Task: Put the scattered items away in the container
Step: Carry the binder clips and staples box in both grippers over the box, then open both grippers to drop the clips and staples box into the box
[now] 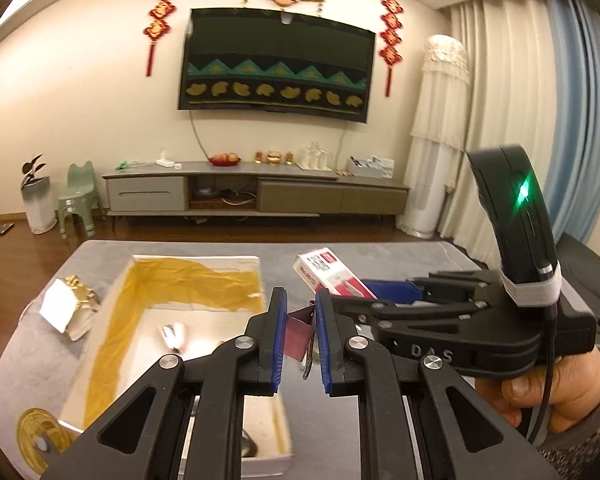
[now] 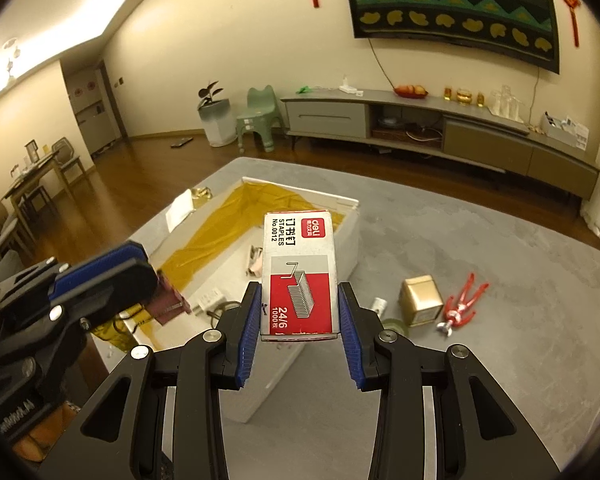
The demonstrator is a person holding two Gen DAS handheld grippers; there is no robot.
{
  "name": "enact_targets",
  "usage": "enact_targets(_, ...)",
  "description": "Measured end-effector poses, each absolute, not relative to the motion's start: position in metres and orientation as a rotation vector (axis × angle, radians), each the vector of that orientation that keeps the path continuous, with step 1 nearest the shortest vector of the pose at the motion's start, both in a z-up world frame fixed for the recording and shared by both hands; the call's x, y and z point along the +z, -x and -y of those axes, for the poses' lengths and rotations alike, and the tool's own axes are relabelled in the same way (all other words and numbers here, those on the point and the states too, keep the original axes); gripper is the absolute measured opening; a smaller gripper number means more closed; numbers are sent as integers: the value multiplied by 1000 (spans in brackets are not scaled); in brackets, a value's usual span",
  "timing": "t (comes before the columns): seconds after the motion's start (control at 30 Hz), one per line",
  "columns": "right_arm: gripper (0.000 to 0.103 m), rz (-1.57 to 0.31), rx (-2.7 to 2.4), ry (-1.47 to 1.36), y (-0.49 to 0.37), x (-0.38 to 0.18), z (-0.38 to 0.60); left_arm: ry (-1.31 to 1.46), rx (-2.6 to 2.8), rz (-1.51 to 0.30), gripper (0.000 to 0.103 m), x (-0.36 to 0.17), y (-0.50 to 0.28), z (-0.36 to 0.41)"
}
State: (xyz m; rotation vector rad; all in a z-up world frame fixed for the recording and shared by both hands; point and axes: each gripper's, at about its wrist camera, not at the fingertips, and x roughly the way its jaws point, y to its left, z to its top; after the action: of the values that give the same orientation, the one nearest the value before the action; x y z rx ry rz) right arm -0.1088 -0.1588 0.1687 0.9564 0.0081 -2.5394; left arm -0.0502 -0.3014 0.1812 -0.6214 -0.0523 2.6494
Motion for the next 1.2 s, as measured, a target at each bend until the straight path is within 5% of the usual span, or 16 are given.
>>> enact_targets(0.63, 39, -72, -2480, -960, 144, 151, 220, 671, 2781, 193, 15, 191, 93, 379)
enact_targets(1.2, 39, -193, -2413, -1020, 210, 115, 255, 1036, 2772, 305, 15, 131, 183, 401)
